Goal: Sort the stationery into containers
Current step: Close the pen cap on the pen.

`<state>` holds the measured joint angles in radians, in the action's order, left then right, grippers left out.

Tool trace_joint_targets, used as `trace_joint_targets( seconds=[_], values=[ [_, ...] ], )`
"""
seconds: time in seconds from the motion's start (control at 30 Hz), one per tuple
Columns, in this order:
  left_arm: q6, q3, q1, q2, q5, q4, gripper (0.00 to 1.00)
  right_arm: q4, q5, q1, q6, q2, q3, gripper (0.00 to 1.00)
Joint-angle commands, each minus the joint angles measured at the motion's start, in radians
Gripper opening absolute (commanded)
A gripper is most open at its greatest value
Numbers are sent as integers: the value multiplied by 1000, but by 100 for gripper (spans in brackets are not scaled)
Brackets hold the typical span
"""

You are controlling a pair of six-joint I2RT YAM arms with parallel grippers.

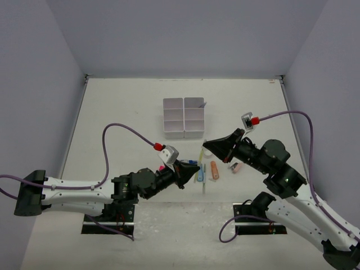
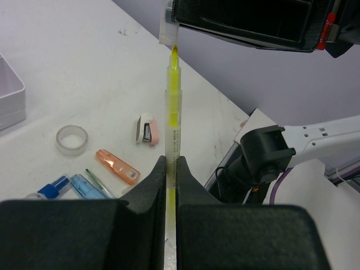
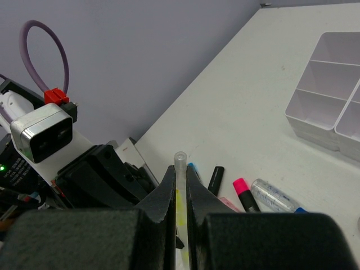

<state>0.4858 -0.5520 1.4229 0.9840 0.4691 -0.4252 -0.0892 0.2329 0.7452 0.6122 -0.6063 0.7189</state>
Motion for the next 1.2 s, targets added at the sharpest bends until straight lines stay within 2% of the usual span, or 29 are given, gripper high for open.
trace_joint_targets(
  seconds=[0.0, 0.53, 1.17],
  values=[
    [-28, -58, -2, -4, 26, -36, 0, -27, 68, 5, -58, 6, 30, 0],
    [-50, -87, -2, 1, 32, 13, 0, -122, 117, 5, -169, -33, 65, 0],
    [-53, -80, -2, 20, 11, 28, 0, -123, 4, 4, -81, 4, 99, 0]
  ],
)
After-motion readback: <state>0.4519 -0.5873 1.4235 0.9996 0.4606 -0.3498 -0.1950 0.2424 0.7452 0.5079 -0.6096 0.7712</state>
